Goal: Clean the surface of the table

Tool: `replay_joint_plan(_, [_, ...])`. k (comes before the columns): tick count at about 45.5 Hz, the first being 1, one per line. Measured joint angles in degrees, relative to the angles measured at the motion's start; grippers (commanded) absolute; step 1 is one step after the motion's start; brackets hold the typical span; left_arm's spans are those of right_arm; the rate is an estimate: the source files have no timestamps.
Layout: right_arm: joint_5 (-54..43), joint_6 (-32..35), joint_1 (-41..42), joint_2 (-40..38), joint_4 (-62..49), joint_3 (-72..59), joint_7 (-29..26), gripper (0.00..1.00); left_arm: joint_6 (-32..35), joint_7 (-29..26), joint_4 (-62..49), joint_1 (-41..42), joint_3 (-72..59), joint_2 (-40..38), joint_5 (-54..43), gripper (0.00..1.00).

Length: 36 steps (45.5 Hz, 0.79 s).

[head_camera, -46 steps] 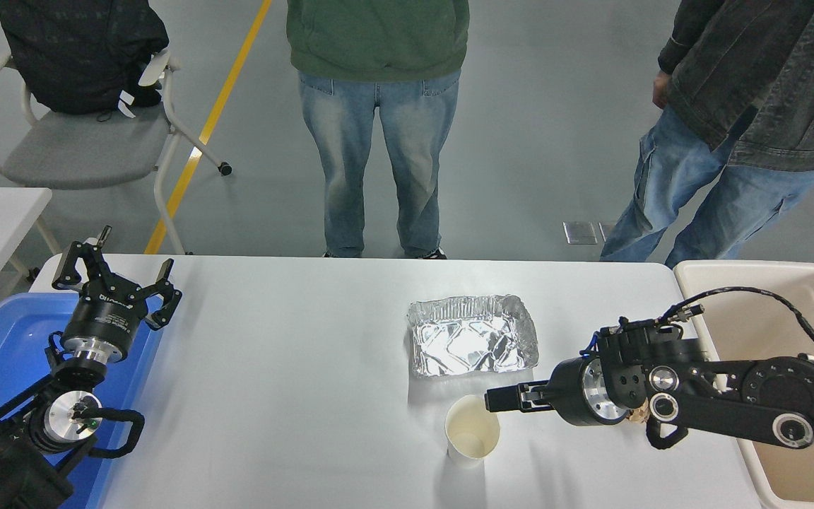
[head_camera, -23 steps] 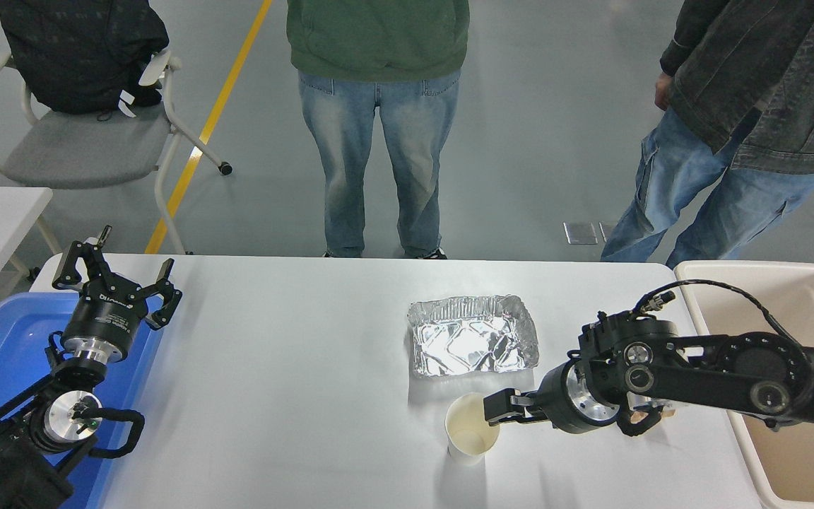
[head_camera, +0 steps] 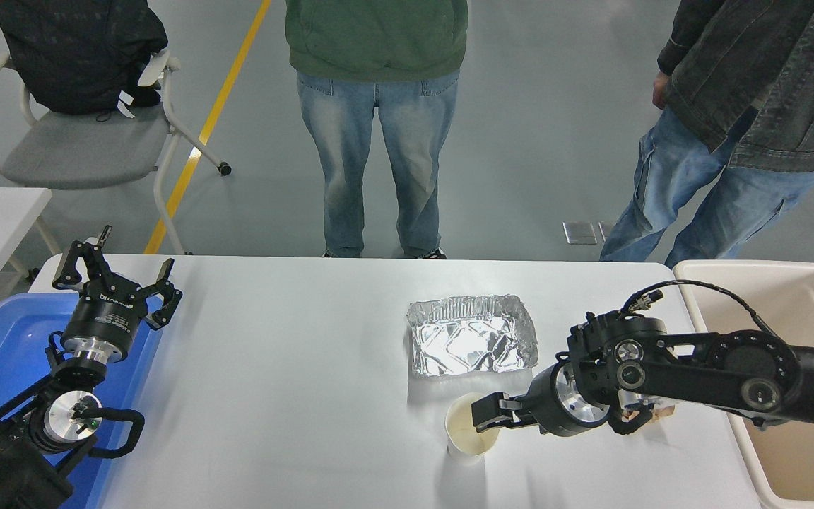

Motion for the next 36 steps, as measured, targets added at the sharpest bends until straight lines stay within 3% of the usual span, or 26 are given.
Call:
replay_joint_plan(14, [-4.5,0.1,-2.7,1.2,-1.3,1.0,2.2,0.98,0.0,0.0,0.0,0.0,0.0,0.0,0.0,0.99])
replay_joint_plan(27, [-7.6,0.0,-4.6,2.0,-3.4,2.0,4.2,0.89,0.0,0.0,0.0,0.0,0.0,0.0,0.0,0.99])
replay_joint_plan(31, [-8.4,-0.1,-4.9,2.2,-3.7,2.3,4.6,0.81,0.0,0.0,0.0,0.0,0.0,0.0,0.0,0.99])
replay_joint_plan(36, [-9.5,-0.1,-5.1,2.3,-3.9,2.4,5.2,0.59,0.0,0.0,0.0,0.0,0.0,0.0,0.0,0.99])
